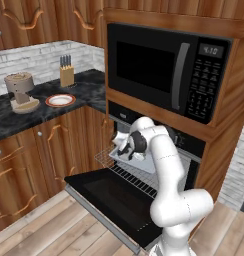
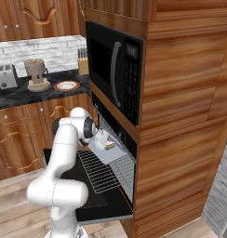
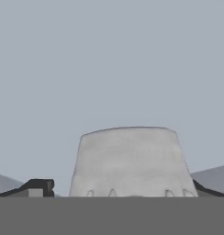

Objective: Take the baked cake out of the oven and place it on the plate for cooling. Then close the oven door.

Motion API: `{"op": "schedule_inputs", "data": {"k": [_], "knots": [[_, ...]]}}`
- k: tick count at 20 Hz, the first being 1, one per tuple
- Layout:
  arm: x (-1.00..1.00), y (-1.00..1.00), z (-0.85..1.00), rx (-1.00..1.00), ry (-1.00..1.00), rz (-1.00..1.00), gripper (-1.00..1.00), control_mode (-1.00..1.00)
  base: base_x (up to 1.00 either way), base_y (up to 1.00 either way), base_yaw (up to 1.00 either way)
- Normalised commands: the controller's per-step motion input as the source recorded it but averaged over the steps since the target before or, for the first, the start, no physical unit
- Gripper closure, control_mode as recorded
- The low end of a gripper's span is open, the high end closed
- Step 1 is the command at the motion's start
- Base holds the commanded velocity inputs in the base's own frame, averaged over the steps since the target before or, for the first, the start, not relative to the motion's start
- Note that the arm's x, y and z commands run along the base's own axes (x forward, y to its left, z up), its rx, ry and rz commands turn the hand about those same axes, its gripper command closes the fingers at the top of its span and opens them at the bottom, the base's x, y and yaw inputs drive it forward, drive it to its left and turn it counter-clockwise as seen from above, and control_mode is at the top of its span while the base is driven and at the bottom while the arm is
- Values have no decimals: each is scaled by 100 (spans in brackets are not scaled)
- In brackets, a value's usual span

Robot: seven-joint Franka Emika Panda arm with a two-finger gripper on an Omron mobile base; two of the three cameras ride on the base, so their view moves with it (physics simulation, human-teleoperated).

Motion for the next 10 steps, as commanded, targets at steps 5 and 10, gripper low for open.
{"op": "schedule_inputs", "data": {"k": [5, 10], "knots": [[4, 2, 0, 1, 8, 11, 100, -100, 0, 0, 0], [-19, 18, 48, 8, 1, 9, 100, -100, 0, 0, 0]]}}
